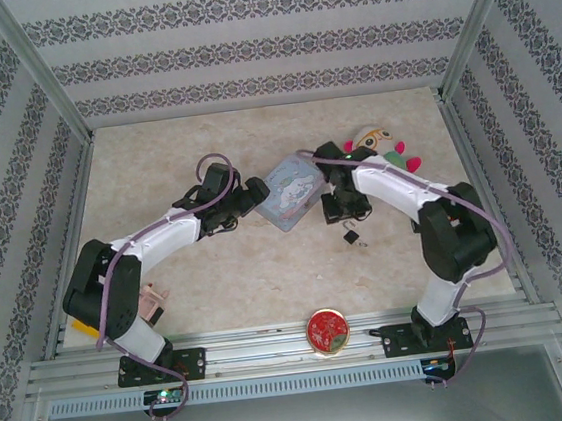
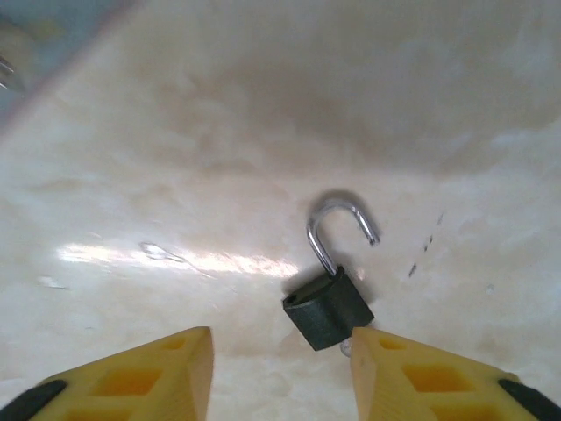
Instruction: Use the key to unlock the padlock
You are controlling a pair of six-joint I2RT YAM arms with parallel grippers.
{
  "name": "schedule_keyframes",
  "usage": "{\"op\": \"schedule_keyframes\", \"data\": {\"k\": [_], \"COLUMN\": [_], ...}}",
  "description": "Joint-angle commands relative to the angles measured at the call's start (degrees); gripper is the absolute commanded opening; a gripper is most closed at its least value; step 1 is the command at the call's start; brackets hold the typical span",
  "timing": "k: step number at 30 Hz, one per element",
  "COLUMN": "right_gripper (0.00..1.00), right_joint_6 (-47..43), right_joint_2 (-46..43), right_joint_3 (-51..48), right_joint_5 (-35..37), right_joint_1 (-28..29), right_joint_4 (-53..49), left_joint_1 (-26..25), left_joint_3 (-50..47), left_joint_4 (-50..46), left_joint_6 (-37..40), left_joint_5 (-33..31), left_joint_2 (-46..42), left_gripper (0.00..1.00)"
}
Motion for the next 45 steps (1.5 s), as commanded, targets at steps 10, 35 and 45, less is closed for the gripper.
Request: {"op": "schedule_keyframes", "data": {"k": [10,35,45], "right_gripper": [0.98,0.62,0.5], "right_joint_6": [-2.7,-2.5,0.6], "right_joint_2": [6.8,19.7,14.8], "right_joint_3": [13.3,20.0,13.8], "right_joint_5": [-17.4,-24.5,-24.7], "right_joint_1": [-8.0,-7.8,-5.5], "right_joint_4": [9.9,14.7,15.3], "left_joint_1": [-0.4,-1.0,0.7], "left_joint_3": [-0.8,-5.5,-4.7], "left_joint_4": [-2.7,5.6,9.5], "left_joint_6": [3.3,2.4,2.6], "left_joint_5": [-0.5,2.4,4.1], "left_joint_2": [-3.9,-1.7,0.8], "left_gripper": [0.99,0.96,0.75]}}
